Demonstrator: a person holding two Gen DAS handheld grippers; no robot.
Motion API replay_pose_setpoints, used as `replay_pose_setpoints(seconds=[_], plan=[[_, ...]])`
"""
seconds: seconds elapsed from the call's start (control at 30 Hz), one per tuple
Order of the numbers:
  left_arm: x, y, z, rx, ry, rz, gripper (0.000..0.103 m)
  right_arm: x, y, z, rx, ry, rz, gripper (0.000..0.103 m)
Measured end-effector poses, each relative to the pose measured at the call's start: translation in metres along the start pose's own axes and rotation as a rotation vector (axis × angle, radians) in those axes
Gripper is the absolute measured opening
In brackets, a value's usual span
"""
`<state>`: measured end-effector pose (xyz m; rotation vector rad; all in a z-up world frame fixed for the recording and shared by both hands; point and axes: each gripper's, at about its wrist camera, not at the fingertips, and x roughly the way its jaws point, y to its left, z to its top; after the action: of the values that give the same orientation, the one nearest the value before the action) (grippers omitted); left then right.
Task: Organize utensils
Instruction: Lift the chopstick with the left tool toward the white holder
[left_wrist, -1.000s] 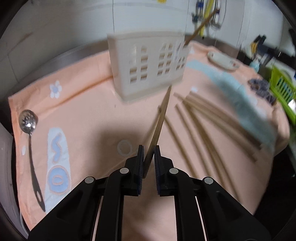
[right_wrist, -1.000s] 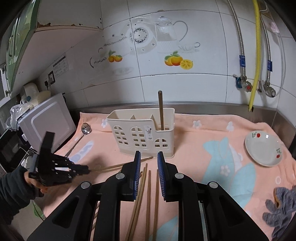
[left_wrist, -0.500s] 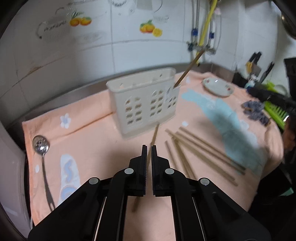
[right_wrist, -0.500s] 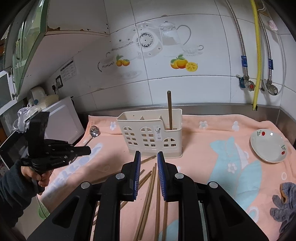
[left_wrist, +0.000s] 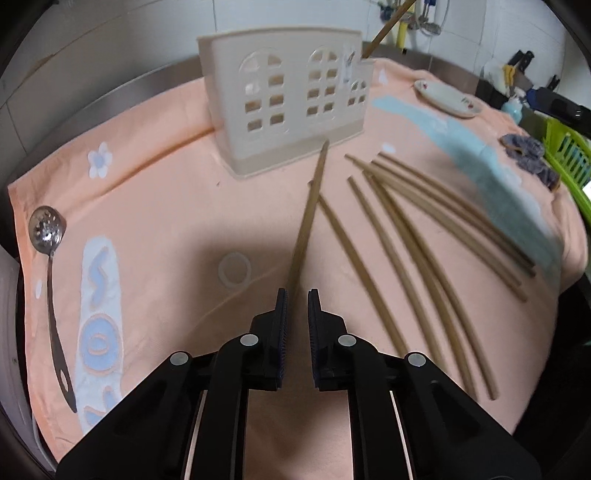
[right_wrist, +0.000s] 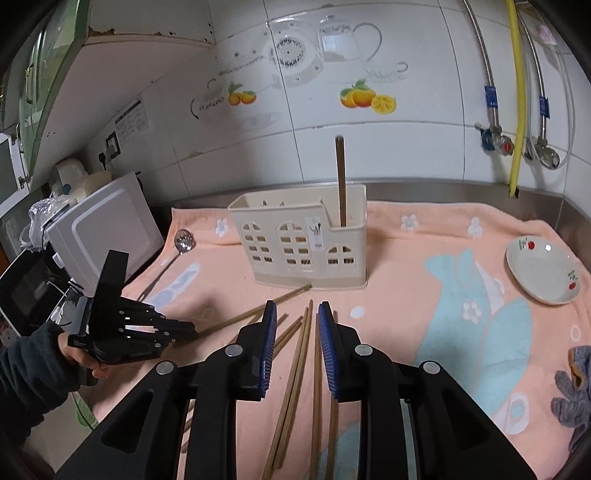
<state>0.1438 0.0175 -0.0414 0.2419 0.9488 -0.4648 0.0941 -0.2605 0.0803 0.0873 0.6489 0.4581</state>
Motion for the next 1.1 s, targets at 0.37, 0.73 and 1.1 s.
replay_pose_setpoints(seconds=[0.37, 0.73, 1.1], plan=[[0.013, 0.001, -0.004, 0.03, 0.022, 0.011, 0.016, 0.011, -0.005, -0.016, 0.03, 0.045, -0.008, 0.023], [0.013, 0.004, -0.007, -0.047, -0.002, -0.005, 0.01, 0.011, -0.007, -0.023, 0.05, 0.055, -0.009, 0.023], [-0.038, -0.009, 0.009, -0.096, -0.138, -0.049, 0.008, 0.007, -0.005, -0.022, 0.048, 0.036, -0.003, 0.023]])
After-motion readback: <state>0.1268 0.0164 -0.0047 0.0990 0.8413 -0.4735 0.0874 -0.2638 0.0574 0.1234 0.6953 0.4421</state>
